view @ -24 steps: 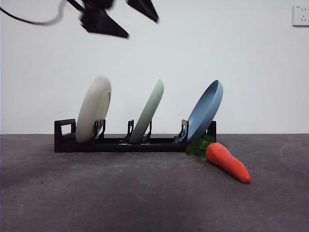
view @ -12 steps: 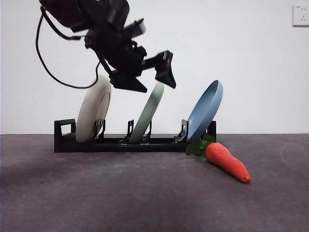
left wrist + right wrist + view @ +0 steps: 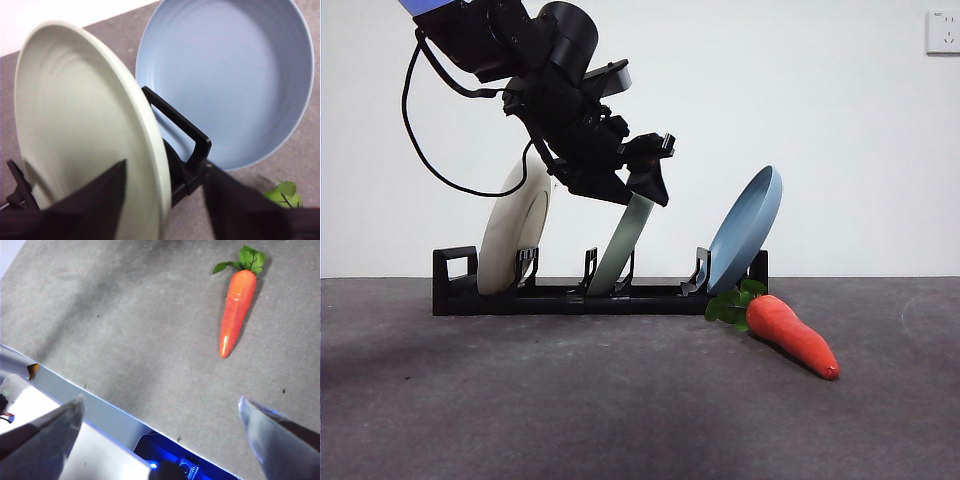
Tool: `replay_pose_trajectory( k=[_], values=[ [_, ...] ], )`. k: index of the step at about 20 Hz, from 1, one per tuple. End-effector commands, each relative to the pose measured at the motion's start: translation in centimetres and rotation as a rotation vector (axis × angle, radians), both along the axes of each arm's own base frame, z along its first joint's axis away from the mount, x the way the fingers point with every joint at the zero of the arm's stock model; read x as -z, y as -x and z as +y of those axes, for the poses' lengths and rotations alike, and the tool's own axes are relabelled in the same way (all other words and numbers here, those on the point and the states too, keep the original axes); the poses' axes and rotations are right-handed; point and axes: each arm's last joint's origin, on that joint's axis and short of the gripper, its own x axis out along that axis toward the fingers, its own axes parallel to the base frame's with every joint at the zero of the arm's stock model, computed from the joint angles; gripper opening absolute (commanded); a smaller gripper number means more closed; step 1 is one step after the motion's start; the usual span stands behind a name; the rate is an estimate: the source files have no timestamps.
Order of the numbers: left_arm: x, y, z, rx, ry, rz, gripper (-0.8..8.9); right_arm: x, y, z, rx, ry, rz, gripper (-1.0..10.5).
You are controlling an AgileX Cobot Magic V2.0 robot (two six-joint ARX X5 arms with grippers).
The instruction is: Take the green plate from the plate rack,put the plate on the table,take the carrot from the table,put the carrot in the plate
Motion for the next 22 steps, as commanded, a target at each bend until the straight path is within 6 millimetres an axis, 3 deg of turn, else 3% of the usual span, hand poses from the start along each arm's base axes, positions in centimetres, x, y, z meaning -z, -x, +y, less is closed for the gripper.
replay_pose_trajectory(
  k=[1,10,13,18,22],
  values=[
    [0.3,-0.1,-0.1,0.011,-0.009,0.001,-0.08,-0.1,0.0,0.0,0.002,-0.001,-0.005,6.3],
    [-0.5,0.0,-0.1,0.054,0.027,-0.008,-0.08,-0.1,0.0,0.0,0.001,-0.001,-0.005,6.3],
    [-3.0,0.1,0.0,0.054,0.055,-0.061,-0.08,-0.1,0.0,0.0,0.001,-0.001,-0.005,6.3],
    [-9.2,1.3,0.6,0.058,0.105,-0.157,-0.08,-0.1,0.0,0.0,0.001,-0.001,-0.01,6.3],
    [-14.0,5.0,1.5,0.134,0.104,-0.11,-0.08,-0.2,-0.1,0.0,0.001,-0.003,-0.027,6.3]
  ],
)
